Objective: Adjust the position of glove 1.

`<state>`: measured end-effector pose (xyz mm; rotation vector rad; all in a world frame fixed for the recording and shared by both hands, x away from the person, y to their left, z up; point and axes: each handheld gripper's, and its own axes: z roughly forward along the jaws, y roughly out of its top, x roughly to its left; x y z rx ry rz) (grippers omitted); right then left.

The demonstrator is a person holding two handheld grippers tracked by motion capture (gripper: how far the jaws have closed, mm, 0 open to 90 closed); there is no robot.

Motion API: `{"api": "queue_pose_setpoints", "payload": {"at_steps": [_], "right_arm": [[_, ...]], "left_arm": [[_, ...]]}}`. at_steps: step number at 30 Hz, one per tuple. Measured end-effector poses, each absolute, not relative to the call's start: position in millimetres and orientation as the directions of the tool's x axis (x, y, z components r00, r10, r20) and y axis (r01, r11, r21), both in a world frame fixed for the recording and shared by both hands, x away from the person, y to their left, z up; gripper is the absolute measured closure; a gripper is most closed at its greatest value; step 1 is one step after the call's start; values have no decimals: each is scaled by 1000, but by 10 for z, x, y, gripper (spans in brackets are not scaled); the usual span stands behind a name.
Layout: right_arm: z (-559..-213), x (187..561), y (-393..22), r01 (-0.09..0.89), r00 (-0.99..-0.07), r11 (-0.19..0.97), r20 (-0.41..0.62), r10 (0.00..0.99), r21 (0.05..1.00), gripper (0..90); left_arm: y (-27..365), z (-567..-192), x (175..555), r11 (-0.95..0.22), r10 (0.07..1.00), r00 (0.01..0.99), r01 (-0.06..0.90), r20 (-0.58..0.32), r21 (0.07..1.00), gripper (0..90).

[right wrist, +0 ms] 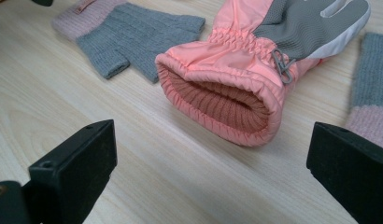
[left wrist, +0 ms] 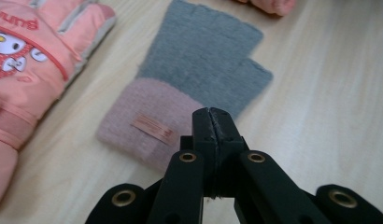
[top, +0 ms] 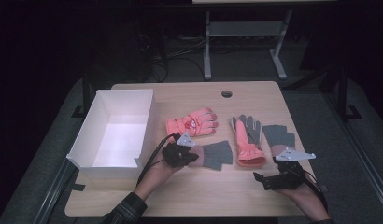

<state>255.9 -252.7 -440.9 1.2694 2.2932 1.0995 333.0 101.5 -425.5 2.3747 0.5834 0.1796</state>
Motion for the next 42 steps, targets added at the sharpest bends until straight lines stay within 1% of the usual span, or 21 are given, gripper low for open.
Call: {"api": "queue_pose_setpoints", "payload": {"at_steps": [5, 12, 13, 15, 22, 35, 42], "right_arm": [[-4408, 2556, -2514, 592, -568, 318, 104, 816, 740, 15], [-4425, 2562, -2519, 592, -573, 322, 105, 813, 738, 15], [-4427, 2560, -2521, 592, -575, 325, 104, 812, 737, 15], [-4425, 2557, -2524, 592, -574, 324, 104, 812, 738, 15], [-4420, 2559, -2526, 591, -571, 319, 105, 814, 741, 15], [-4421, 2552, -2542, 588, -571, 319, 102, 815, 743, 15], [-4430, 2554, -2547, 586, -575, 326, 97, 812, 742, 15]], "left_arm": [[970, -4268, 3433, -675, 472, 881, 371, -14, 638, 897], [959, -4313, 3665, -662, 517, 856, 404, -6, 632, 897], [950, -4329, 3695, -651, 529, 849, 419, -19, 633, 898], [938, -4342, 3738, -654, 537, 844, 422, -7, 628, 898], [904, -4448, 3800, -666, 545, 838, 441, -12, 601, 898], [935, -4427, 3636, -693, 512, 858, 440, -40, 571, 898], [999, -4421, 3448, -687, 498, 862, 458, -94, 564, 898]]}}
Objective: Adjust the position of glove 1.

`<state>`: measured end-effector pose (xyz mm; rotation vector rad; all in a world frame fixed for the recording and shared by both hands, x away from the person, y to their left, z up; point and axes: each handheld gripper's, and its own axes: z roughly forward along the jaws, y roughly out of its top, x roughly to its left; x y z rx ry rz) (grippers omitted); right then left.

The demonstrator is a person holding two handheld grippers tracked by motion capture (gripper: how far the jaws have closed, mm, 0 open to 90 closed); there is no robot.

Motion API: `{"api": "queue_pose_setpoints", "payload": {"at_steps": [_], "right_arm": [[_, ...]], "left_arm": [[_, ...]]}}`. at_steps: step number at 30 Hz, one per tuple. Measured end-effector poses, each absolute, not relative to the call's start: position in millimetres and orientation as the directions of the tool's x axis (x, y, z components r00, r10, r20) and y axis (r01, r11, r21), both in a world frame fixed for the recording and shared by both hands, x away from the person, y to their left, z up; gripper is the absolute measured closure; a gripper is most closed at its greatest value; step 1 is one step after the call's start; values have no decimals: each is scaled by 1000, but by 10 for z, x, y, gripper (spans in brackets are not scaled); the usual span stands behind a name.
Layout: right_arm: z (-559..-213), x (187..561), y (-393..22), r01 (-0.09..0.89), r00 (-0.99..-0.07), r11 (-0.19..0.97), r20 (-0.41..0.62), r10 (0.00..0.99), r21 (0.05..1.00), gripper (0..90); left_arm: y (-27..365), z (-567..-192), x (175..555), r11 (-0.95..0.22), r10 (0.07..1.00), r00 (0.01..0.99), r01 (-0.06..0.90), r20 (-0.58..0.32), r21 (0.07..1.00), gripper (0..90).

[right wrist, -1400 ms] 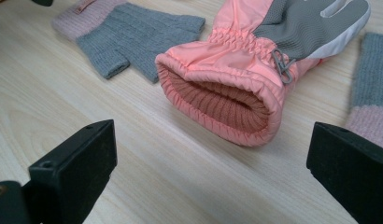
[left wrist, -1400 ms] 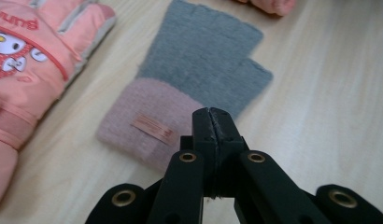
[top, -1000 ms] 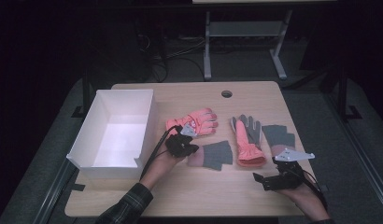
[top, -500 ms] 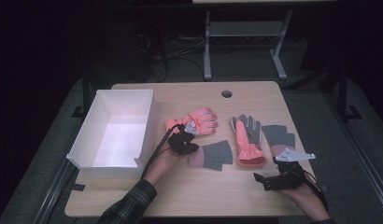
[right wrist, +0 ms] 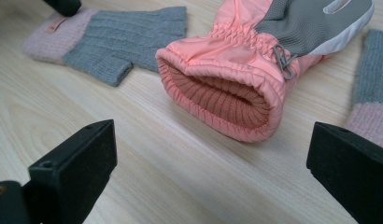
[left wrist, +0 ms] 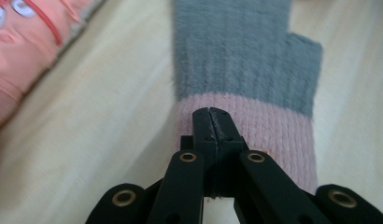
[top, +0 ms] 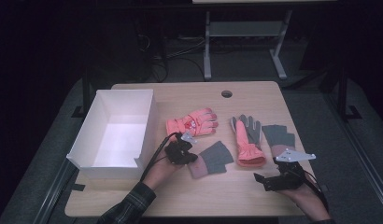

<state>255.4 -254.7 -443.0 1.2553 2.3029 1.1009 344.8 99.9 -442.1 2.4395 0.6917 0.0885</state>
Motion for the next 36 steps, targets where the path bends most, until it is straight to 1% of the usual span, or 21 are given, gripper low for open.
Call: {"api": "queue_pose_setpoints", "payload": {"at_steps": [3, 7, 12, 19, 24, 29, 34, 35, 36], "right_arm": [[-4430, 2546, -2549, 590, -571, 322, 101, 815, 741, 15], [-4439, 2543, -2554, 594, -570, 323, 103, 815, 737, 15], [-4439, 2542, -2552, 593, -574, 327, 101, 812, 736, 15], [-4440, 2540, -2544, 593, -575, 330, 99, 812, 735, 15], [-4443, 2542, -2540, 595, -575, 330, 101, 812, 733, 15], [-4440, 2540, -2542, 594, -574, 329, 100, 812, 734, 15], [-4445, 2543, -2544, 593, -576, 331, 100, 811, 734, 15], [-4444, 2541, -2543, 594, -575, 330, 100, 812, 734, 15], [-4442, 2540, -2542, 594, -575, 330, 101, 812, 734, 15]], "left_arm": [[1038, -4425, 3382, -684, 491, 865, 457, -105, 568, 898], [1089, -4429, 3274, -670, 487, 862, 473, -143, 572, 898], [1127, -4426, 3120, -682, 461, 872, 465, -162, 565, 898], [1026, -4433, 2936, -691, 417, 890, 442, -184, 572, 898], [926, -4441, 2897, -699, 386, 902, 422, -193, 577, 897], [912, -4413, 2888, -705, 367, 913, 399, -180, 586, 898], [1035, -4373, 2923, -713, 398, 907, 403, -142, 574, 898], [1062, -4376, 2948, -730, 393, 912, 388, -119, 563, 898], [1066, -4398, 2958, -721, 407, 904, 405, -129, 562, 898]]}}
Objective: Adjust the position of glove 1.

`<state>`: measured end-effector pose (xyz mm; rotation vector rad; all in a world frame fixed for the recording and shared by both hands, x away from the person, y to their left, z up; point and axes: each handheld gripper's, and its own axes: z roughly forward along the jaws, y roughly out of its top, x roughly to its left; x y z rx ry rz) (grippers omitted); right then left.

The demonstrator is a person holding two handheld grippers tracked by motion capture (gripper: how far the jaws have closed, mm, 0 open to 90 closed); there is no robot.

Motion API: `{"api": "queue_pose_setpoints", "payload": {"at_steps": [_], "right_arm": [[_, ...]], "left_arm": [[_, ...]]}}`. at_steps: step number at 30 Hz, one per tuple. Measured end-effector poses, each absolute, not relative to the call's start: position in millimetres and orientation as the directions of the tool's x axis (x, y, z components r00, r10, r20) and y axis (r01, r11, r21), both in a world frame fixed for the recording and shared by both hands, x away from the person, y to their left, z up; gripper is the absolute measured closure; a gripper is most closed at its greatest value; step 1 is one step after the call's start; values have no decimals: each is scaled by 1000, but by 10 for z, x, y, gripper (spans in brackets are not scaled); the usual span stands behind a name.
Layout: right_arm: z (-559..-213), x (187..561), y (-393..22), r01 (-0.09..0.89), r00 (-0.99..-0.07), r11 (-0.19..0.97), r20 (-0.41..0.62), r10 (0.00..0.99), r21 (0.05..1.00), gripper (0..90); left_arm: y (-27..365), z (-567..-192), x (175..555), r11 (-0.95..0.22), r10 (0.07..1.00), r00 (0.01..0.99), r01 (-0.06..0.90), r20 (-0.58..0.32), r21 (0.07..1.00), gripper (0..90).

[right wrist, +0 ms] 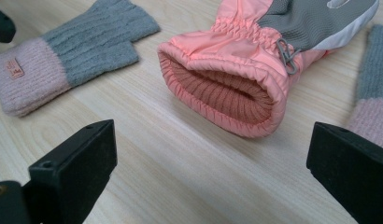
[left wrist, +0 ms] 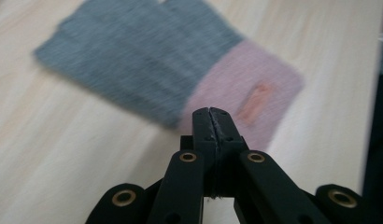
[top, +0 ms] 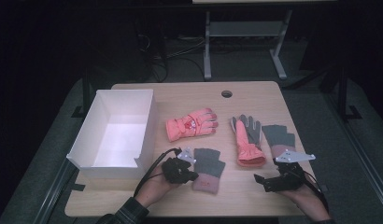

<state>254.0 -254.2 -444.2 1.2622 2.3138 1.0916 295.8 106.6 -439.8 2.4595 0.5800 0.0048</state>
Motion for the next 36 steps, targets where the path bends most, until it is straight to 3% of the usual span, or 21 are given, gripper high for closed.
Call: {"api": "queue_pose_setpoints", "payload": {"at_steps": [28, 36], "right_arm": [[-4408, 2549, -2584, 598, -569, 342, 83, 818, 725, 15], [-4411, 2551, -2604, 602, -565, 334, 91, 820, 725, 15]], "left_arm": [[468, -4523, 2994, -742, 268, 945, 328, -189, 585, 898], [462, -4431, 3116, -715, 293, 941, 333, -169, 615, 898]]}}
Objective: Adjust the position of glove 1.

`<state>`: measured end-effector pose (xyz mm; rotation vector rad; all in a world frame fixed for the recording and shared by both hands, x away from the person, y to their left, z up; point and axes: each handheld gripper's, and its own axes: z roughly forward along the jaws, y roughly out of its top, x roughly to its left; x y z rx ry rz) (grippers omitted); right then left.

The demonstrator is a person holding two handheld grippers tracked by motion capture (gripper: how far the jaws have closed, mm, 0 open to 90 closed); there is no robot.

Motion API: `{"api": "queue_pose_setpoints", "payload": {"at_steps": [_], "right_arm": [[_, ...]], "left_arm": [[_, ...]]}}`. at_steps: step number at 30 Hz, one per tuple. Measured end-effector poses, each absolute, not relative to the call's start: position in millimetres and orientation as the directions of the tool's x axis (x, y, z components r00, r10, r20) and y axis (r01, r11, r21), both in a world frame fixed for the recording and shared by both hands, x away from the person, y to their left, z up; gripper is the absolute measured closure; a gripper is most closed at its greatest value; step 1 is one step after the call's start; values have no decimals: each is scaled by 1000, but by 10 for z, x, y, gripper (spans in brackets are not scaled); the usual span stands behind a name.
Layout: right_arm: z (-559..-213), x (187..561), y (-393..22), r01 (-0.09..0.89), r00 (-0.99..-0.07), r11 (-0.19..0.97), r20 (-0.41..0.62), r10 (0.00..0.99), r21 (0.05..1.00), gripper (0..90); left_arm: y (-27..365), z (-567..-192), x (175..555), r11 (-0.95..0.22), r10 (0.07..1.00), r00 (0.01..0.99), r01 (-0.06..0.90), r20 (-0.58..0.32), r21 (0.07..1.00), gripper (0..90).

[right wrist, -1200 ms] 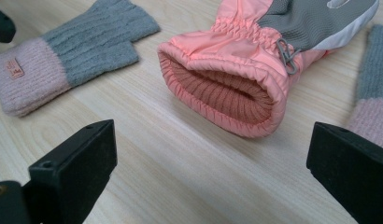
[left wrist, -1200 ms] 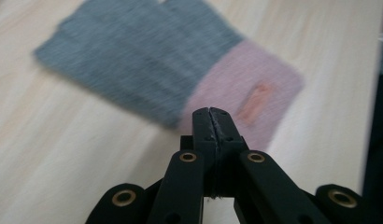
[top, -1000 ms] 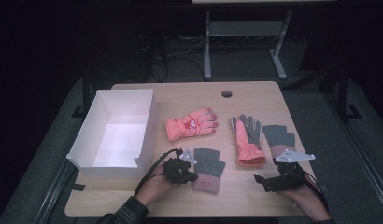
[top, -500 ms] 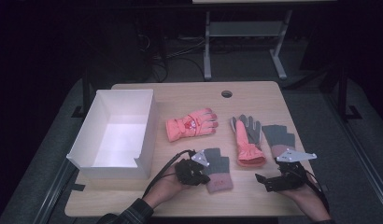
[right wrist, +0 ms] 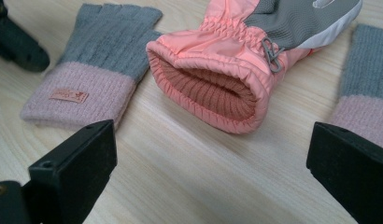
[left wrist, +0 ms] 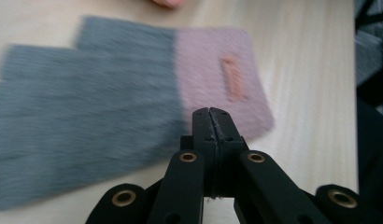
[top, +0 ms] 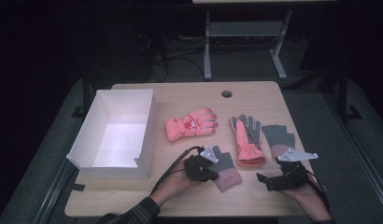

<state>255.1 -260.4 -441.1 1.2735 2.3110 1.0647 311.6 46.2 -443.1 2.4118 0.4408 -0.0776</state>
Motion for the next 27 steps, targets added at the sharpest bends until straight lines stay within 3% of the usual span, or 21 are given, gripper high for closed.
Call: {"api": "queue_pose_setpoints", "payload": {"at_steps": [7, 24, 26, 27], "right_arm": [[-4422, 2557, -2603, 600, -565, 335, 89, 820, 726, 15], [-4424, 2572, -2605, 619, -554, 335, 93, 827, 710, 18], [-4424, 2573, -2607, 619, -555, 334, 95, 826, 711, 50], [-4423, 2569, -2612, 617, -557, 334, 95, 825, 713, 56]], "left_arm": [[485, -4477, 3304, -714, 348, 927, 358, -139, 602, 898], [343, -4511, 3151, -728, 290, 944, 325, -158, 604, 895], [364, -4503, 3155, -724, 295, 944, 324, -151, 609, 813], [390, -4492, 3155, -725, 301, 943, 322, -140, 609, 813]]}}
